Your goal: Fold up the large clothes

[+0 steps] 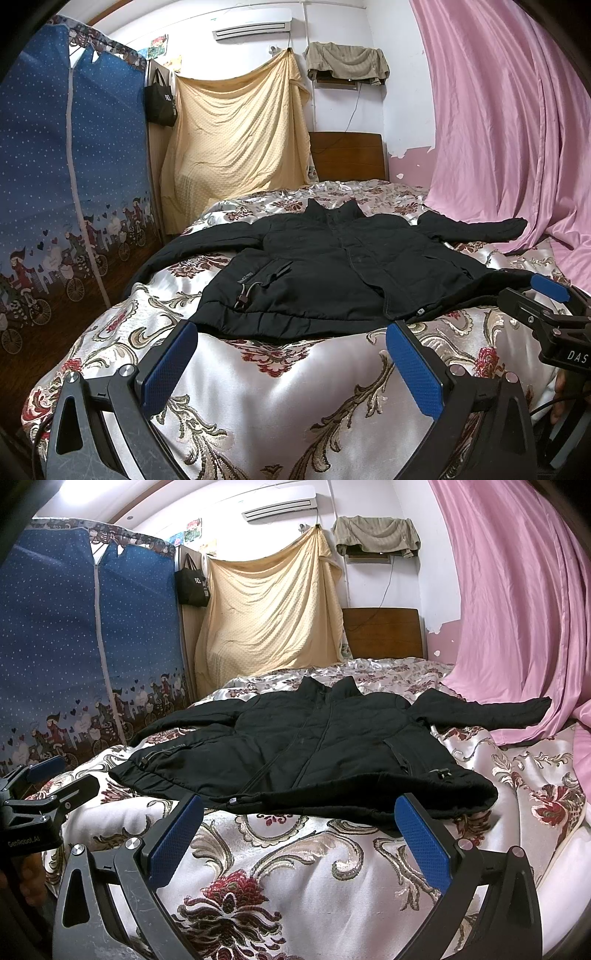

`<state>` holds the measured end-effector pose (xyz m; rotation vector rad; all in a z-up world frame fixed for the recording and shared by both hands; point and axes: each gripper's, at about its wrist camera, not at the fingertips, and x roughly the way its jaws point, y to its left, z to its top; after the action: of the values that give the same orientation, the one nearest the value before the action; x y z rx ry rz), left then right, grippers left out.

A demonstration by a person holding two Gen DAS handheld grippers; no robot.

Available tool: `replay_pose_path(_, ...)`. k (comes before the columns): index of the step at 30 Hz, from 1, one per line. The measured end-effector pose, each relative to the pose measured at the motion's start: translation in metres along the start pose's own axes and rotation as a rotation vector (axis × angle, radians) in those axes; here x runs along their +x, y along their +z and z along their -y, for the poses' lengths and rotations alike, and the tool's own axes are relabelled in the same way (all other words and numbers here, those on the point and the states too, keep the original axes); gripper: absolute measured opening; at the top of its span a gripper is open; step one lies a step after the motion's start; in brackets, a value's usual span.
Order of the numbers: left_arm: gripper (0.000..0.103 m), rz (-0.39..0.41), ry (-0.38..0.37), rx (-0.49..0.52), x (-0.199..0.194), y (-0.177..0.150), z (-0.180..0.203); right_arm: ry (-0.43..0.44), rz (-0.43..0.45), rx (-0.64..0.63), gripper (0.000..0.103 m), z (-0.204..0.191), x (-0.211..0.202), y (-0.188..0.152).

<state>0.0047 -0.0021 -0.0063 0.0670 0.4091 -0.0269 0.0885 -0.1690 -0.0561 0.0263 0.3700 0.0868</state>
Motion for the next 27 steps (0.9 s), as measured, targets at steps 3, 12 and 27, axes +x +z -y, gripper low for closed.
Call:
replay_pose_path(3,0.103,0.0,0.001,0.0,-0.0001,0.0,0.0001,-0.001,0.0,0.0,0.102,0.0001,0.0002,0.0)
replay_pose_path(12,0.103,0.0,0.0,0.001,-0.0001,-0.0003,0.0002,-0.001,-0.001,0.0,0.102,0.0005,0.0011,-0.0013)
replay_pose_path(27,0.103,-0.015,-0.004,-0.001,0.0011,-0.0015,-0.0008,-0.001,-0.005,0.004,0.102,0.0007,0.0017,-0.0013)
